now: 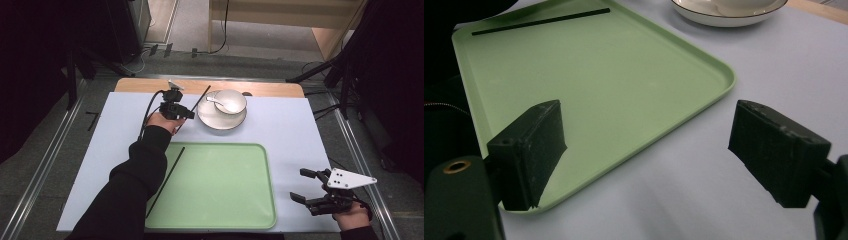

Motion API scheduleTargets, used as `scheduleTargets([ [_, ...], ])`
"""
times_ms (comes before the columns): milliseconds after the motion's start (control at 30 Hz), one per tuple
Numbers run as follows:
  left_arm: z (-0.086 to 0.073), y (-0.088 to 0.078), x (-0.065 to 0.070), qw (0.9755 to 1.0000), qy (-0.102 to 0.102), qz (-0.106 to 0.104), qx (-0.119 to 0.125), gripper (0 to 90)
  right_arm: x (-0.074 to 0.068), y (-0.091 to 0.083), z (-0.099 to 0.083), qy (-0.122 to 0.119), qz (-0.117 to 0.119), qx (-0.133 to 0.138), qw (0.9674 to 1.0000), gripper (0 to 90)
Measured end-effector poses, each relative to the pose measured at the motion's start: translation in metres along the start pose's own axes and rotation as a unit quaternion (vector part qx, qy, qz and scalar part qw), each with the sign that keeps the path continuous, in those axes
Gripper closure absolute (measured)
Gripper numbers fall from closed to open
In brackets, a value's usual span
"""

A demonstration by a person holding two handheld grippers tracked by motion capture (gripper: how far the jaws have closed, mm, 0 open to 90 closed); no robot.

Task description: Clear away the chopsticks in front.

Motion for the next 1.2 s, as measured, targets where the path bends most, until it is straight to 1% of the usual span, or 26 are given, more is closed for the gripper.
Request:
scheduleTargets([
  [67,-0.006,-0.006,-0.004,0.9999,-0.007,-0.009,0.004,86.1,0.0,0.001,0.0,0.001,0.0,-0.001,1.0,15.4],
  [200,-0.018,-0.016,-0.01,1.0,-0.003,-0.005,0.004,86.1,0.002,0.002,0.0,0.002,0.002,-0.002,1.0,15.4],
  [333,-0.03,-0.026,-0.012,0.9999,0.0,-0.008,0.007,86.1,0.003,0.003,0.001,0.003,0.004,0.0,1.0,15.4],
  [400,-0.036,-0.029,-0.012,0.9999,0.0,-0.01,0.012,86.1,0.003,0.004,0.001,0.004,0.004,0.001,1.0,15.4],
  [467,-0.042,-0.032,-0.012,0.9998,0.001,-0.006,0.018,86.1,0.003,0.004,0.001,0.004,0.005,0.0,1.0,15.4],
  [500,-0.046,-0.034,-0.012,0.9998,0.005,-0.005,0.019,86.1,0.004,0.004,0.001,0.003,0.004,-0.001,1.0,15.4],
  [533,-0.05,-0.035,-0.012,0.9996,0.005,-0.006,0.025,86.1,0.004,0.004,0.002,0.002,0.004,-0.001,1.0,15.4],
  [567,-0.054,-0.037,-0.011,0.9996,0.003,-0.009,0.027,86.1,0.004,0.005,0.002,0.003,0.005,-0.001,1.0,15.4],
  [667,-0.067,-0.039,-0.011,0.9995,0.002,-0.014,0.027,86.1,0.003,0.006,0.002,0.004,0.007,-0.002,1.0,15.4],
  [733,-0.073,-0.04,-0.01,0.9996,0.003,-0.016,0.024,86.1,0.004,0.006,0.002,0.002,0.007,-0.003,1.0,15.4],
  [767,-0.075,-0.042,-0.009,0.9995,0.003,-0.019,0.024,86.1,0.004,0.006,0.002,0.003,0.007,-0.002,1.0,15.4],
  [833,-0.079,-0.045,-0.004,0.9992,0.002,-0.033,0.023,86.1,0.005,0.006,0.003,0.002,0.007,-0.001,1.0,15.5],
  [867,-0.082,-0.046,-0.002,0.9991,0.004,-0.033,0.025,86.1,0.005,0.007,0.003,0.002,0.007,-0.001,1.0,15.4],
  [933,-0.087,-0.048,0.002,0.9993,0.015,-0.027,0.023,86.1,0.005,0.008,0.004,0.003,0.008,0.0,1.0,15.4],
  [1100,-0.101,-0.054,0.006,0.9992,0.026,-0.008,0.029,86.1,0.005,0.008,0.004,0.002,0.009,0.0,1.0,15.5],
  [1200,-0.111,-0.058,0.008,0.9993,0.021,-0.012,0.028,86.1,0.006,0.008,0.004,0.002,0.009,0.001,1.0,15.5],
])
Point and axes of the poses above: each handheld gripper's, and its own axes: y roughly forward along the jaws, z roughly out of its top, x roughly to its right, the point moved 9 cm from there along y, roughly forward along the jaws, and after that the axes turned 2 degrees about -x, right-handed, at the moved point
